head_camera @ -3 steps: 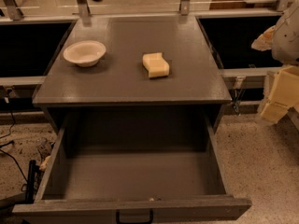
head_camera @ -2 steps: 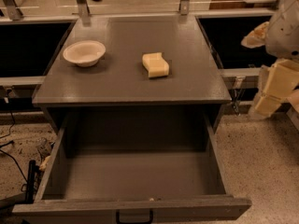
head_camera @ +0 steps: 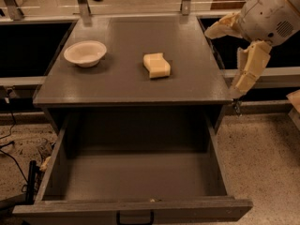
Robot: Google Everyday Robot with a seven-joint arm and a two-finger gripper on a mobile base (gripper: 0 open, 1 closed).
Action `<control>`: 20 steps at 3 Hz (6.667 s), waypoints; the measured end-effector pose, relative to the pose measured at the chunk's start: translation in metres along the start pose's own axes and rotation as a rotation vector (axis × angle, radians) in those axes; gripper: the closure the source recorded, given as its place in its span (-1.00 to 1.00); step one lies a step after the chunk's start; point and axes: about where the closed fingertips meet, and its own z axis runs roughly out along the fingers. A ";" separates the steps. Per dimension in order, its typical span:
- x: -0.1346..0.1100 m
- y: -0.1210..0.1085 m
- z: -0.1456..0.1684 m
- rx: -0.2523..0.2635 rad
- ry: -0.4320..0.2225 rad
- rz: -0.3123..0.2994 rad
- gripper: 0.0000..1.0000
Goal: Place sponge into top drawer
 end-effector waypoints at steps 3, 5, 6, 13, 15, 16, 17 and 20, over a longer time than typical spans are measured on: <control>0.005 -0.052 0.021 0.029 0.067 -0.003 -1.00; 0.008 -0.106 0.059 0.022 0.094 0.004 -1.00; 0.014 -0.111 0.067 0.022 0.075 0.020 -1.00; -0.003 -0.204 0.175 0.004 -0.034 0.013 -1.00; -0.003 -0.207 0.187 -0.008 -0.056 0.018 -1.00; -0.005 -0.209 0.199 -0.023 -0.078 0.018 -1.00; -0.014 -0.211 0.219 -0.057 -0.124 0.006 -1.00; 0.004 -0.198 0.234 -0.099 -0.142 0.036 -1.00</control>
Offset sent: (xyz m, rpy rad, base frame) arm 0.0178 -0.0022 -0.0063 -0.0485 -0.0084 -0.0226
